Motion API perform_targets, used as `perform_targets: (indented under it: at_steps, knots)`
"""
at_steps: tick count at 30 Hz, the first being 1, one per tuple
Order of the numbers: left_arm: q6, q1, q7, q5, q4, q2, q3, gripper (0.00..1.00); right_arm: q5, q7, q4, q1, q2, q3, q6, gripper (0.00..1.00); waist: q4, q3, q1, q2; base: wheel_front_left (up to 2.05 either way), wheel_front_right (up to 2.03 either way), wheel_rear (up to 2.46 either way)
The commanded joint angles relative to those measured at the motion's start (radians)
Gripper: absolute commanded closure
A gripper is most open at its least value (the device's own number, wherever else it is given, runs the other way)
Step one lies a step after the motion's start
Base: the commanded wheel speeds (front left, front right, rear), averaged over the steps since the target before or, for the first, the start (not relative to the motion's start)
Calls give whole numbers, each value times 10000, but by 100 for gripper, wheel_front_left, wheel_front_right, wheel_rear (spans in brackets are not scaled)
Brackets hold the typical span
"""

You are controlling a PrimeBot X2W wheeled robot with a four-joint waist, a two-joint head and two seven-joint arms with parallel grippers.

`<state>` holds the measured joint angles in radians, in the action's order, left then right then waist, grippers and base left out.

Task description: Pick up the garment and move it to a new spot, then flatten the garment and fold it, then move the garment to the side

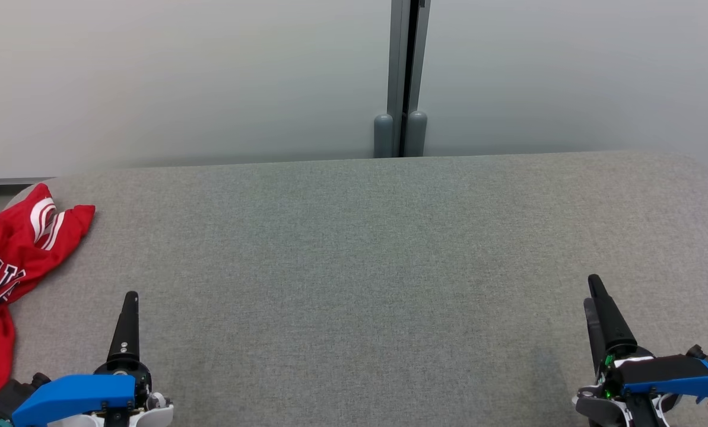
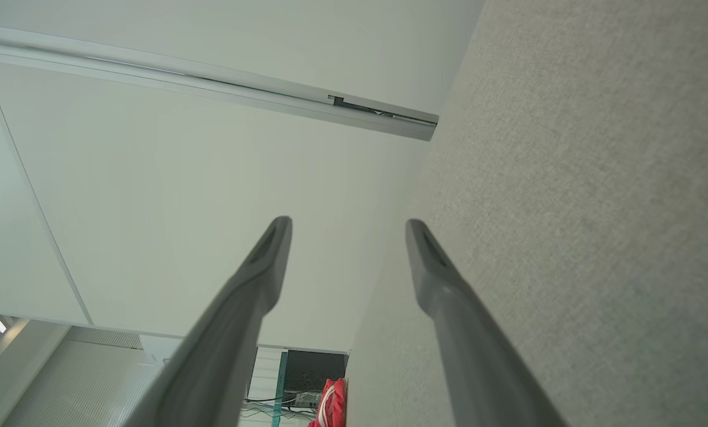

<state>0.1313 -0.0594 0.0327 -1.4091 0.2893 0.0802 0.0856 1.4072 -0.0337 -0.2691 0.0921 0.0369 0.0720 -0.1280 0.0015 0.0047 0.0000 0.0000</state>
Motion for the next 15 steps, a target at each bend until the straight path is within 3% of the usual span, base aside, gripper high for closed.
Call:
perform_targets:
  at_steps: [1, 15]
  knots:
    - [0, -255, -144, 501, -161, 173, -64, 0, -522, 144, 206, 124, 57, -30, -16, 0, 1, 4, 0, 0, 0, 0, 0]
    - [-1, -293, -706, 2701, 19, 636, -606, 0, -3753, 708, -240, 314, 80, -504, -20, 0, -11, 37, 0, 0, 0, 0, 0]
